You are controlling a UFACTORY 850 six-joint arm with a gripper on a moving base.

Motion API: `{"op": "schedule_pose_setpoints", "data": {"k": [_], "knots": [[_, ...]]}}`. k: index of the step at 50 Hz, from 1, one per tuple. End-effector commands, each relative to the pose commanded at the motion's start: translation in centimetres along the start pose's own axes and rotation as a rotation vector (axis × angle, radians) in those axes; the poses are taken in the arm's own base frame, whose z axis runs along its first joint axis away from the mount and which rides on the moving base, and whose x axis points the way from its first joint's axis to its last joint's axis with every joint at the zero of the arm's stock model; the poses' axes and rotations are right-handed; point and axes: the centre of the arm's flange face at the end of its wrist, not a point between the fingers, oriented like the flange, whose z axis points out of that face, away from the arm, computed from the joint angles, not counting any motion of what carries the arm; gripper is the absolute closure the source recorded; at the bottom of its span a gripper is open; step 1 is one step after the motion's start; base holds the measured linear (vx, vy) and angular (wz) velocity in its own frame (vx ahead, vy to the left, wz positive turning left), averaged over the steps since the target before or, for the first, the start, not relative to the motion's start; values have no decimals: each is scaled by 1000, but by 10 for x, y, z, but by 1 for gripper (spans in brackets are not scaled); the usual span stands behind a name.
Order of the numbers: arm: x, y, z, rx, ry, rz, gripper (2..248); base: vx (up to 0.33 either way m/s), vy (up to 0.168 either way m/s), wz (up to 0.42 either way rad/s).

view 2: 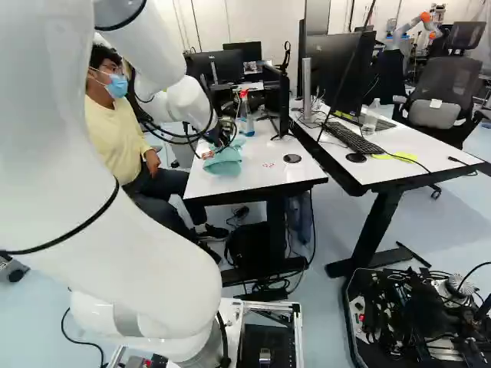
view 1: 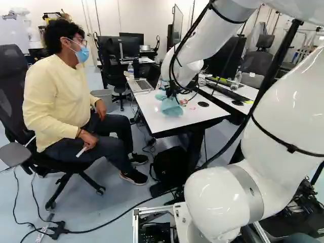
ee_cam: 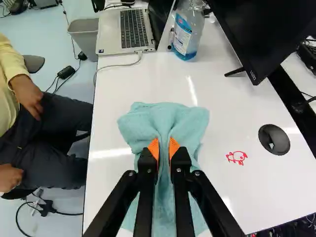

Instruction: Clean the table with the green towel

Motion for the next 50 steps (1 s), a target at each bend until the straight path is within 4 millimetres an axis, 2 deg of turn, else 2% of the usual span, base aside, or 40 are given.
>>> {"op": "schedule_pose_setpoints", "data": {"k": [10,32,50], "knots": [[-7,7,-7,-12,2,12,206,0,0,0],[-2,27,-30,-47,27,44,206,0,0,0],[-6,40,-33,-70,-17,69,206,0,0,0]]}}
